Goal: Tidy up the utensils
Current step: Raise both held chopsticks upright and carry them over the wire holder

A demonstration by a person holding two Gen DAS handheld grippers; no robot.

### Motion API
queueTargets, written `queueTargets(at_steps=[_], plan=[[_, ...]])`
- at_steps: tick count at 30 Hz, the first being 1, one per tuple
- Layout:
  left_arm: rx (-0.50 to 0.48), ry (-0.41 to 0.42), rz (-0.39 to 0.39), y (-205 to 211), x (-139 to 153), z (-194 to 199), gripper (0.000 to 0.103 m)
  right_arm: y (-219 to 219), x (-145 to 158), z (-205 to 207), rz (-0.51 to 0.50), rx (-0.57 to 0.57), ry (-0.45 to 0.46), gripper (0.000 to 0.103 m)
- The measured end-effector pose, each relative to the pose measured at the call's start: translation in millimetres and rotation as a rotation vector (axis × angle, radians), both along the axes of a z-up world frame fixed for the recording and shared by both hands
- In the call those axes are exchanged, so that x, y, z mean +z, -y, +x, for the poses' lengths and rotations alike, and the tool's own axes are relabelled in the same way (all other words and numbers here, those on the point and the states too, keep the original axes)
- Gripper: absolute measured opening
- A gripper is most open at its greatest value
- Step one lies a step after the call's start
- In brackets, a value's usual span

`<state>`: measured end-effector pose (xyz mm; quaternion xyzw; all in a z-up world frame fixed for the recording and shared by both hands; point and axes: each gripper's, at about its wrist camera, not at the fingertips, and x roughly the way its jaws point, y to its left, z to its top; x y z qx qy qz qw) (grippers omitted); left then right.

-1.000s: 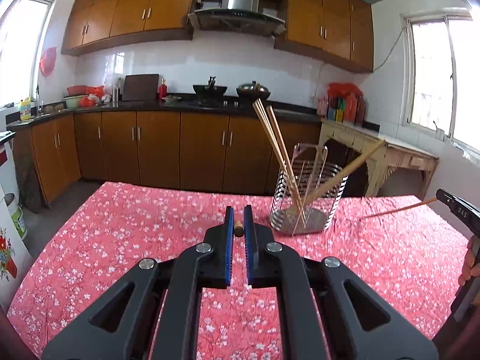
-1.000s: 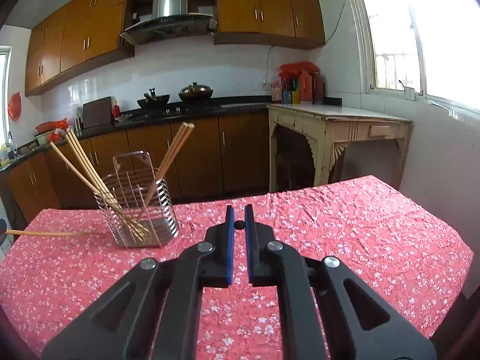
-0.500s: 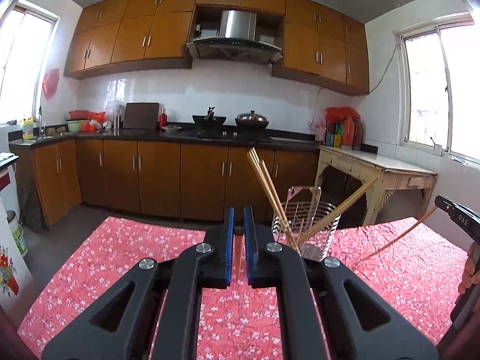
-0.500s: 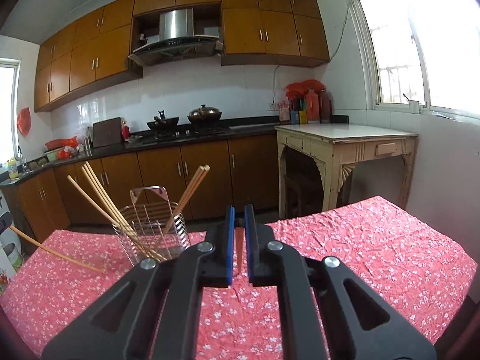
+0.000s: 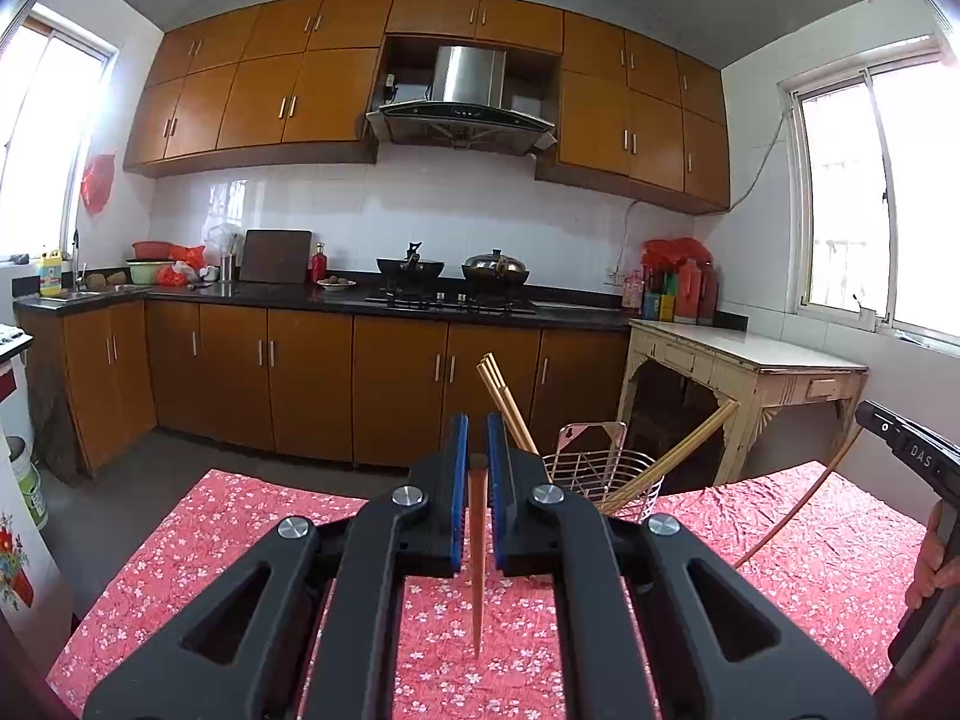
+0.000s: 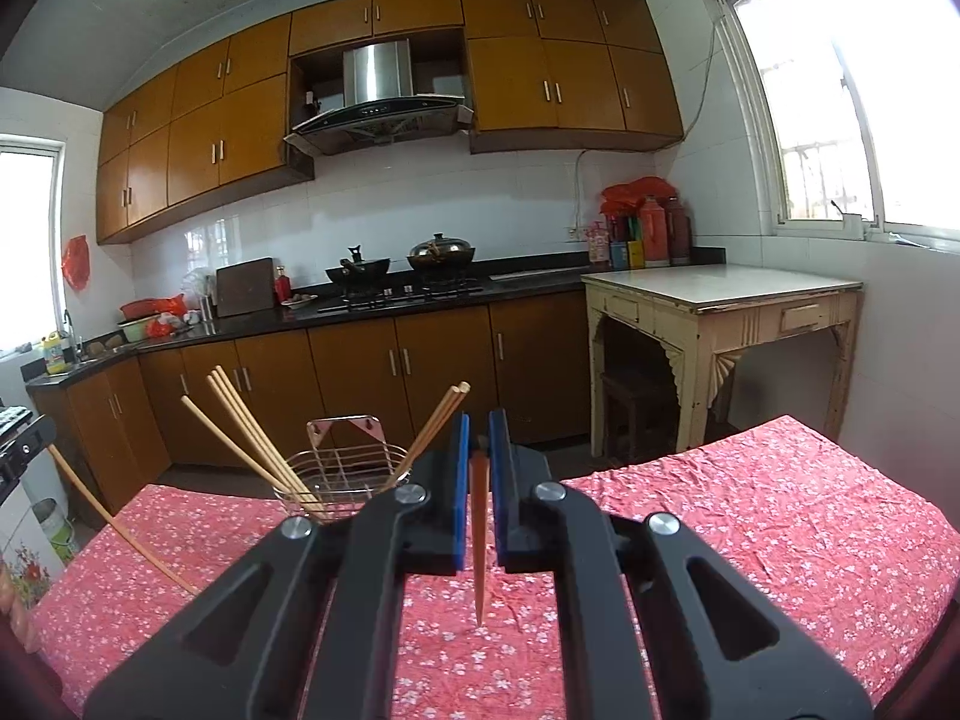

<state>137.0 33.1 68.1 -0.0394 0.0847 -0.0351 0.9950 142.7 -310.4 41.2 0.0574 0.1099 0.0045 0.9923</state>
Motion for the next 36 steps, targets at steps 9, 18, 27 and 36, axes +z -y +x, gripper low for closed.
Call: queueTargets(at_steps=[9,18,27,36], plan=[[-0.007,0.008,0.002,3,5,0,0.006,-2,6,-3,0.017,0.039,0.007,0.008],[-0.023,0.013,0.009,7,6,0,0.006,-8,12,-4,0.022,0.067,0.016,0.008],[-0.04,0.022,0.003,8,17,3,0.006,-15,28,-7,0.022,0.109,0.044,0.008],[-0.071,0.07,-0.004,19,53,9,0.006,-15,65,-7,0.044,0.15,0.097,0.008]])
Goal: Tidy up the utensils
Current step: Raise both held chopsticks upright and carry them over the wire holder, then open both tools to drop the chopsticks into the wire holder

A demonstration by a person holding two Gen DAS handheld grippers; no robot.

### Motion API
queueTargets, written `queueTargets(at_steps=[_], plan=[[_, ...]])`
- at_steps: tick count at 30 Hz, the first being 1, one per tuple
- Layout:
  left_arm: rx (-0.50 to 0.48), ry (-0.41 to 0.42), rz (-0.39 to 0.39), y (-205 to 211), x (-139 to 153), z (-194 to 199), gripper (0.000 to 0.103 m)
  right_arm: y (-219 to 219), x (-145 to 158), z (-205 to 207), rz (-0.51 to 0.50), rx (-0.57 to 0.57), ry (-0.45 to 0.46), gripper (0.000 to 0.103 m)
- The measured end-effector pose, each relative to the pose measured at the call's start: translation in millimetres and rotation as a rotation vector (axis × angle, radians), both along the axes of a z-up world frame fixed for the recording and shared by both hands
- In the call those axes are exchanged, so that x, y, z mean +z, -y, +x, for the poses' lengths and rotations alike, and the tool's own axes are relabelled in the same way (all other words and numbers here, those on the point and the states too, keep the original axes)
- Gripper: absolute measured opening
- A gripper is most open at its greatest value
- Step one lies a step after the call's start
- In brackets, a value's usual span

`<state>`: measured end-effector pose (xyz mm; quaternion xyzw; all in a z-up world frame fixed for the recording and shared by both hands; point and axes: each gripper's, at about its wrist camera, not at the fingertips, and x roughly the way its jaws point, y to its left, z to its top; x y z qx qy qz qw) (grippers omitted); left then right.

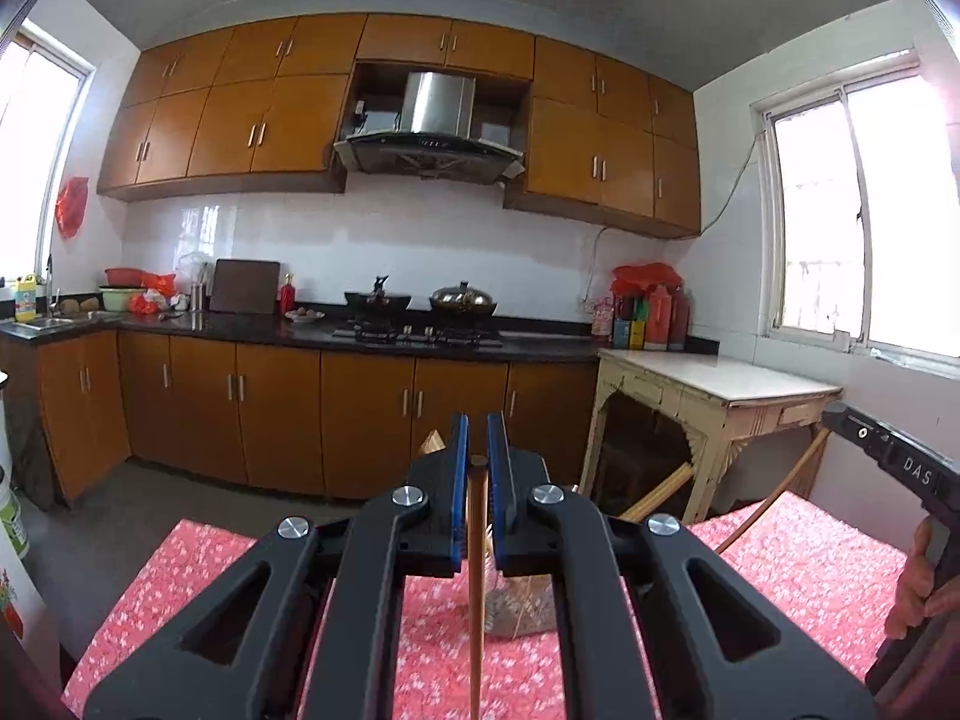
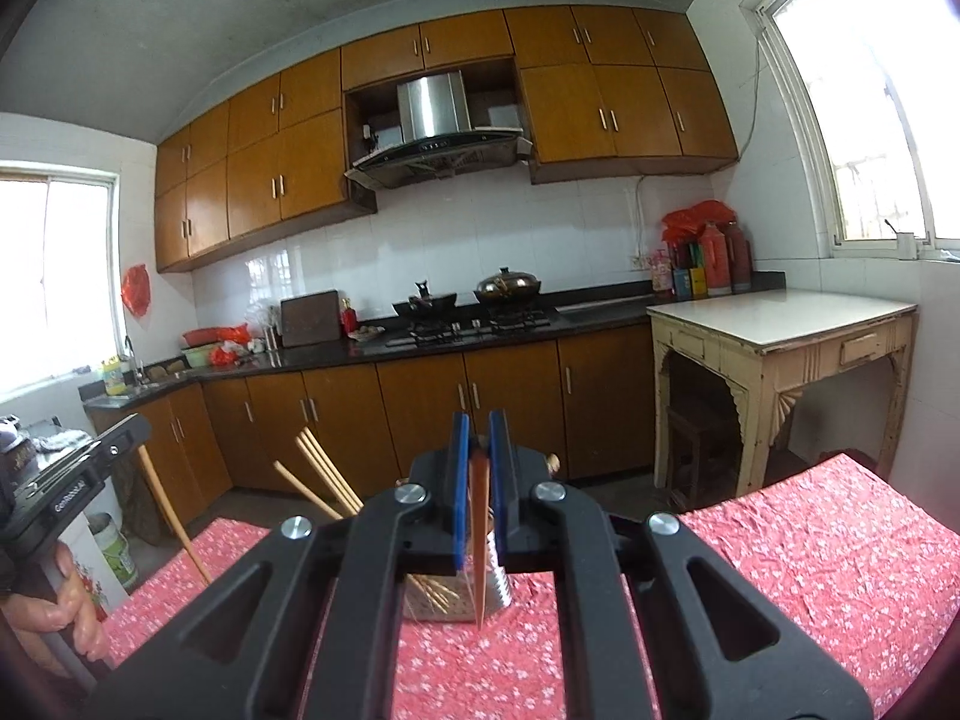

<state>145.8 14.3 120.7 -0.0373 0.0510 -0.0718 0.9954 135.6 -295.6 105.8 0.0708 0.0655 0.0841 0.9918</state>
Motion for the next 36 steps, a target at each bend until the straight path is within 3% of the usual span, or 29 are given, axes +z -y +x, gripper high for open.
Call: queueTargets(at_steps=[9,17,26,33,36], plan=[[-0.01,0.051,-0.025,22,54,28,0.006,-8,49,32,0.02,0.024,0.044,0.008],[0.061,0.122,-0.037,44,79,66,0.006,-23,67,85,0.036,0.023,0.053,0.008],[0.153,0.169,0.011,72,65,119,0.006,-39,43,146,0.021,0.026,0.003,0.008],[0.156,0.051,-0.063,62,29,152,0.006,-41,20,172,0.02,0.028,-0.053,0.008],[0.165,0.014,-0.06,57,23,158,0.006,-39,10,179,0.031,0.032,-0.084,0.008]])
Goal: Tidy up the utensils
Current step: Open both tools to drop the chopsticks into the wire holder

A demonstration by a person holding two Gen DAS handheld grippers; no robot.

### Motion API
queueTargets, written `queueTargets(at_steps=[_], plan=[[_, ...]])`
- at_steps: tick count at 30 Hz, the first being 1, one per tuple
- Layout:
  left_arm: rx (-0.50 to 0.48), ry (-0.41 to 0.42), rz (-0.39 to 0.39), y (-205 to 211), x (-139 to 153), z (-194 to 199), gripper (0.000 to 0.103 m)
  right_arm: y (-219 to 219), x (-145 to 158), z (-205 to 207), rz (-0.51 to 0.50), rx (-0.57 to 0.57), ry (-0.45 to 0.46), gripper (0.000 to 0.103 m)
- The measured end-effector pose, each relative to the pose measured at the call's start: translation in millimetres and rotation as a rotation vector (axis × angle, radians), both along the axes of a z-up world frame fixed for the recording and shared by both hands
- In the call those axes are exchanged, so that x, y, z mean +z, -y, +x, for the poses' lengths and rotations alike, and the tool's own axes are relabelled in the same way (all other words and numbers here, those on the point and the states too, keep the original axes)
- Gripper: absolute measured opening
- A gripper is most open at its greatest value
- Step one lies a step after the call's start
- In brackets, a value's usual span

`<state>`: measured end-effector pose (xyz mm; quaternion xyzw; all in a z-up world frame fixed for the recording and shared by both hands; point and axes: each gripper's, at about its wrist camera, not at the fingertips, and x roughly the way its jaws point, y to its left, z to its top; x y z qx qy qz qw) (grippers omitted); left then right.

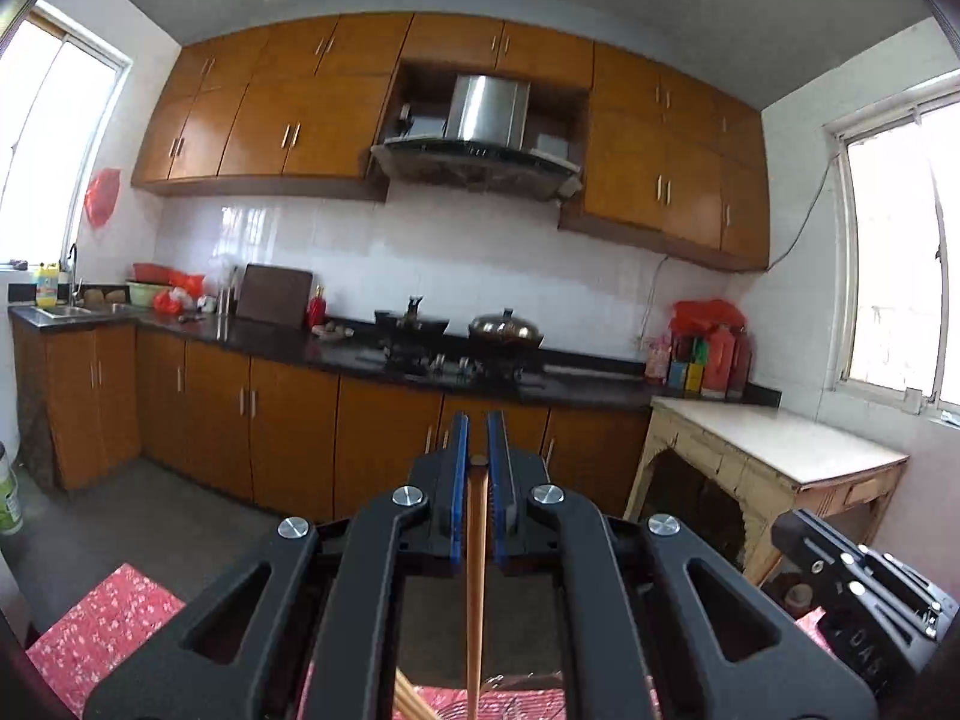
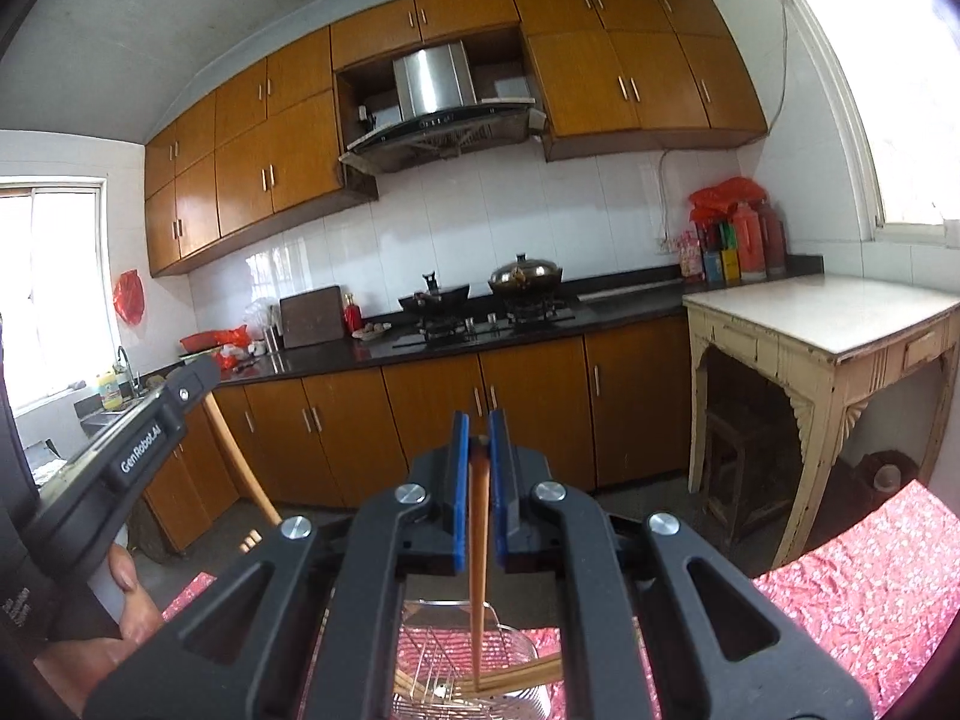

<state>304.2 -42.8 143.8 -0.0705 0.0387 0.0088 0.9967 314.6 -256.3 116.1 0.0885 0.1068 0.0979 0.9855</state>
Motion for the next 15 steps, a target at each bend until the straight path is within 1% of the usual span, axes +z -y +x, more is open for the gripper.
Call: queueTargets(at_steps=[3,4,6,7,8,9,10,11,15], plan=[[-0.003,-0.036,0.013,-2,-5,2,0.006,0,-5,6,0.004,0.004,-0.017,0.008],[-0.017,-0.06,0.024,-2,-7,4,0.006,-1,-7,10,-0.005,0.001,-0.029,0.008],[-0.014,-0.089,0.037,-2,-7,9,0.007,-2,-10,16,-0.027,-0.011,-0.057,0.01],[-0.019,-0.098,0.035,-4,-8,7,0.009,-1,-11,17,-0.037,-0.028,-0.064,0.021],[-0.016,-0.105,0.034,-6,-8,5,0.02,0,-11,16,-0.042,-0.04,-0.061,0.027],[-0.004,-0.101,0.034,-8,-7,2,0.04,2,-11,13,-0.048,-0.055,-0.054,0.035],[0.007,-0.088,0.032,-11,-6,-3,0.047,4,-11,11,-0.05,-0.058,-0.051,0.036],[0.014,-0.08,0.031,-13,-5,-5,0.051,6,-10,10,-0.049,-0.059,-0.051,0.036],[0.027,-0.083,0.033,-19,0,-15,0.051,9,-3,0,-0.055,-0.074,-0.04,0.036]])
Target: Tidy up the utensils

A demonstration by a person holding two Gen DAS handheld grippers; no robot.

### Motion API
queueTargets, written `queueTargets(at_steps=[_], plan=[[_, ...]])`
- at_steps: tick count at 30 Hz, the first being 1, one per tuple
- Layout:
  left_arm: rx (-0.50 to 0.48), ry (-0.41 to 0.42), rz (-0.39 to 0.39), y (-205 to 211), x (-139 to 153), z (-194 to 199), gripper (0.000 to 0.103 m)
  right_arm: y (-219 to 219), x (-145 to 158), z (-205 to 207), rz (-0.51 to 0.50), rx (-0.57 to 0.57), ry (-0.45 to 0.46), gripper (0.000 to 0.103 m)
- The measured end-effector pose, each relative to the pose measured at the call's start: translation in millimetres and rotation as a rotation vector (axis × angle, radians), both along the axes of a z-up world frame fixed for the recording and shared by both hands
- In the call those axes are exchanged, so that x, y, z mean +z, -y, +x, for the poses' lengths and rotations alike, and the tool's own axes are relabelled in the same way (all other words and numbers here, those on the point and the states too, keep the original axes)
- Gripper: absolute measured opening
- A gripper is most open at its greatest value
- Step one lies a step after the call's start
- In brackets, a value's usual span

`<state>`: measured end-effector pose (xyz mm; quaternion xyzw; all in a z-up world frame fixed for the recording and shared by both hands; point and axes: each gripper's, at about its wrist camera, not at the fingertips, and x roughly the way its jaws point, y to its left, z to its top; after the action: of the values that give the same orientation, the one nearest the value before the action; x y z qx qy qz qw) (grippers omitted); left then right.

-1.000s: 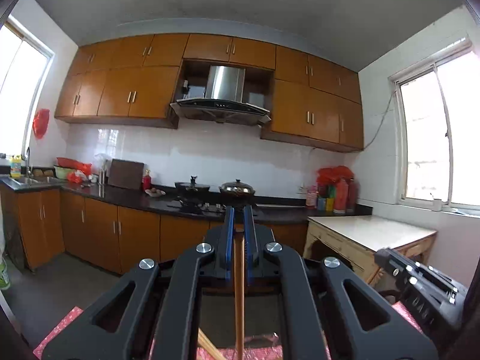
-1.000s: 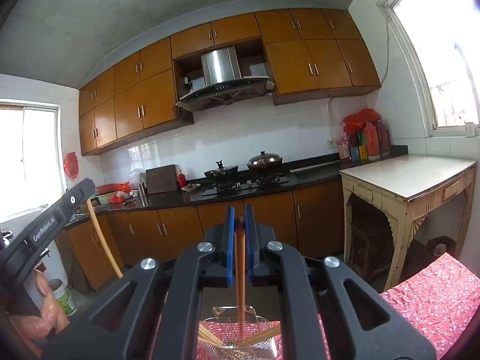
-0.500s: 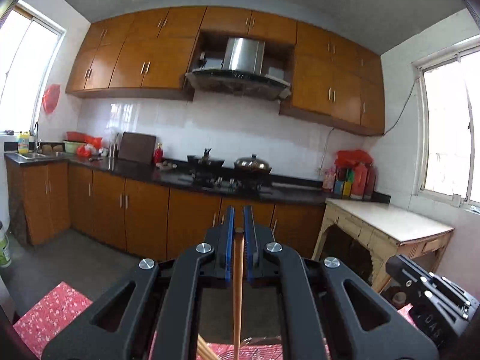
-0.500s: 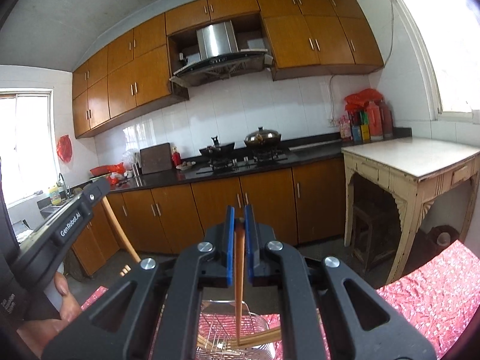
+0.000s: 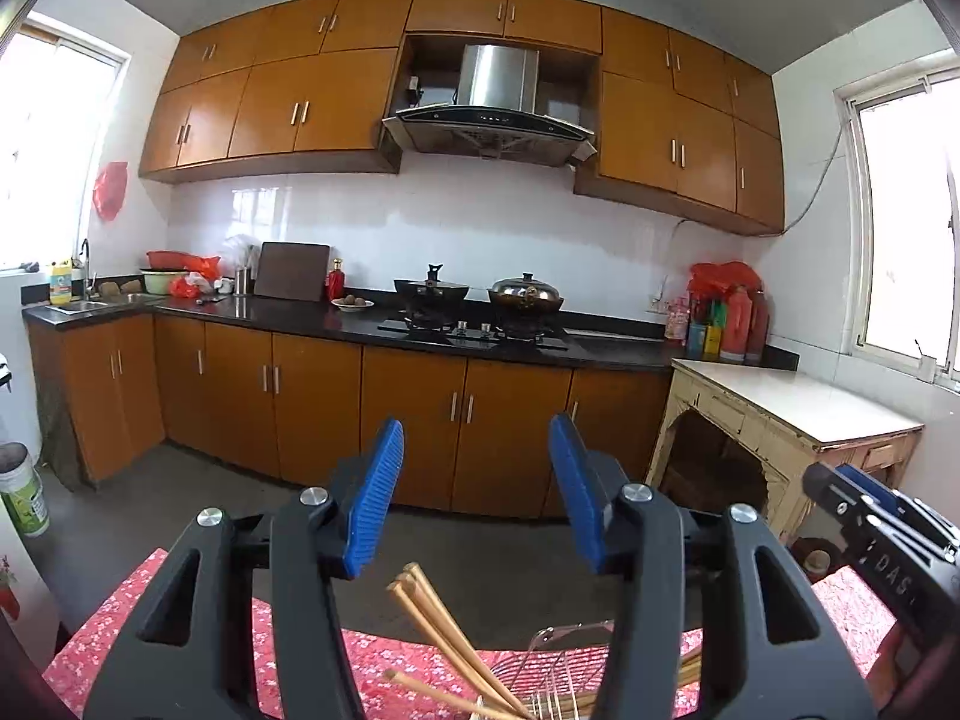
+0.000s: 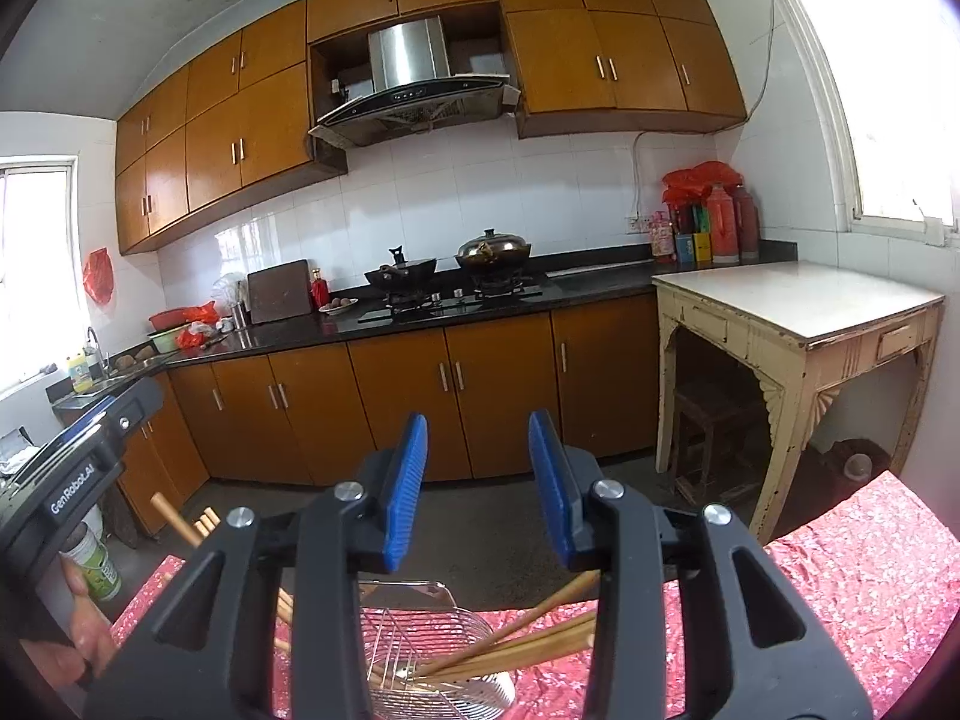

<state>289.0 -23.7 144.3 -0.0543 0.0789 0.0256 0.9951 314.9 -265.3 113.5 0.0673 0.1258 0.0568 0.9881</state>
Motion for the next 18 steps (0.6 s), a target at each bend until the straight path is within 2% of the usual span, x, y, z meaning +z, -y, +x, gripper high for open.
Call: queueTargets(at_steps=[5,8,9,10,12,15,18], plan=[[0.006,0.006,0.005,-5,8,-13,0.054,2,9,-17,-0.009,-0.004,0.018,0.041],[0.004,0.002,0.005,-9,12,-22,0.063,5,11,-33,-0.003,-0.001,0.025,0.052],[-0.001,0.002,0.011,-11,11,-29,0.068,6,11,-38,0.0,0.001,0.028,0.063],[-0.001,0.003,0.018,-14,11,-34,0.072,7,11,-47,0.003,0.002,0.037,0.078],[-0.01,0.004,0.032,-18,9,-45,0.089,8,9,-65,0.002,-0.006,0.059,0.098],[-0.038,0.007,0.069,-21,1,-67,0.1,8,3,-95,-0.017,-0.03,0.081,0.099],[-0.065,0.001,0.105,-24,-11,-93,0.101,6,-10,-127,-0.045,-0.054,0.093,0.099]])
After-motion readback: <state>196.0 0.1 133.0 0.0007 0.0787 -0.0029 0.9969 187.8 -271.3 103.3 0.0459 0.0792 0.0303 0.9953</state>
